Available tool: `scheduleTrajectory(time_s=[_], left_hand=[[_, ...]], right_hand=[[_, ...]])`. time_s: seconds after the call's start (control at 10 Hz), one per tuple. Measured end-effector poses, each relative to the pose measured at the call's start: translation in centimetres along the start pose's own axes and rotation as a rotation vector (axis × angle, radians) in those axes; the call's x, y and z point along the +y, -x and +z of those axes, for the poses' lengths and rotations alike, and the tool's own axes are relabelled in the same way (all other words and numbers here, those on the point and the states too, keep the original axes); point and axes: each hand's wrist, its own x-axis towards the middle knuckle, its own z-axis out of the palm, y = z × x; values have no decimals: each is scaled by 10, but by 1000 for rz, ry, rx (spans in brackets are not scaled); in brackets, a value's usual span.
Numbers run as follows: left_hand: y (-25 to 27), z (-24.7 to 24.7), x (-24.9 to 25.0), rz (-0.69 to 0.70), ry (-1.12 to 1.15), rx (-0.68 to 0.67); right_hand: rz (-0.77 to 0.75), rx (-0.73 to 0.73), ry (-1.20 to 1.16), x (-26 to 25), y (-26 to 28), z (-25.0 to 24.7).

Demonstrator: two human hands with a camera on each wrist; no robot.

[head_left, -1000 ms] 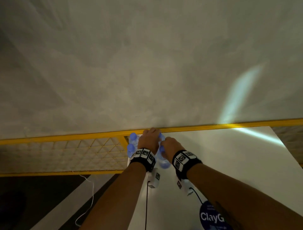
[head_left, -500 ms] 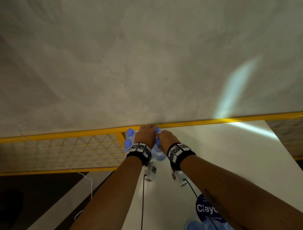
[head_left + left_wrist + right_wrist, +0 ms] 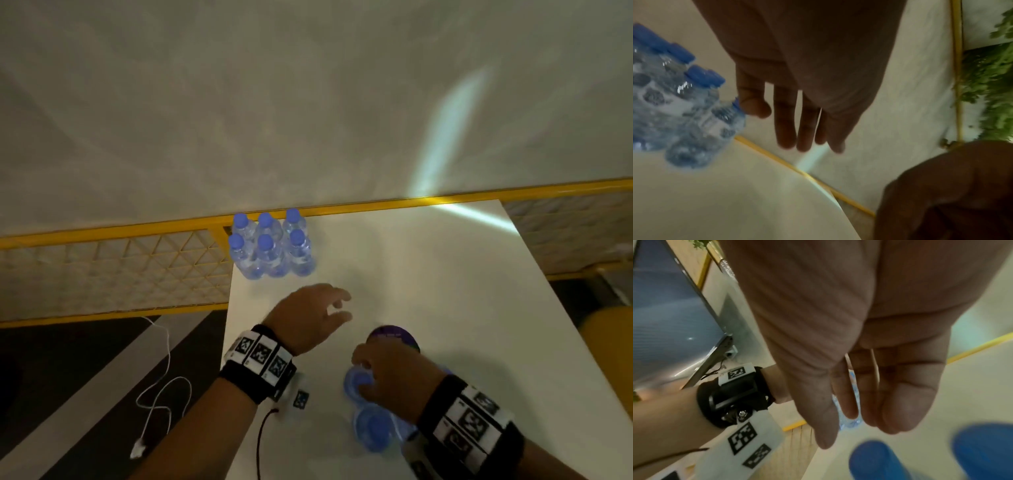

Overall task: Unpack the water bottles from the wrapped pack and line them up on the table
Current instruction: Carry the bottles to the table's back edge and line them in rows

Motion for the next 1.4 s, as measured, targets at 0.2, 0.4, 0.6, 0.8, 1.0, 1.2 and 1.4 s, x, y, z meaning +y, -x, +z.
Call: scheduleTrajectory(time_s=[0.2,0.4,0.6,0.8,1.0,1.2,1.4], left_hand=[[56,62,33,-15,-55,-285],[69,78,49,-39,-113,-181],[64,80,50,-83,-178,-206],[39,48,37,-71,-387,-114],[-35,-14,13,-51,-431,17],[-112,-55,-17,-165,-360,77],[-163,-54,-52,-215,-459,128]], right_hand=[[16,31,76,4,43,57],[-288,376,154,26,41,109],[-20,41,263,-1,46,75],[4,93,43,2,41,36],[47,135,-151,5,-11,-28],[67,287,-191,10,-81,-74],[151,284,-21,26,-154,-86]])
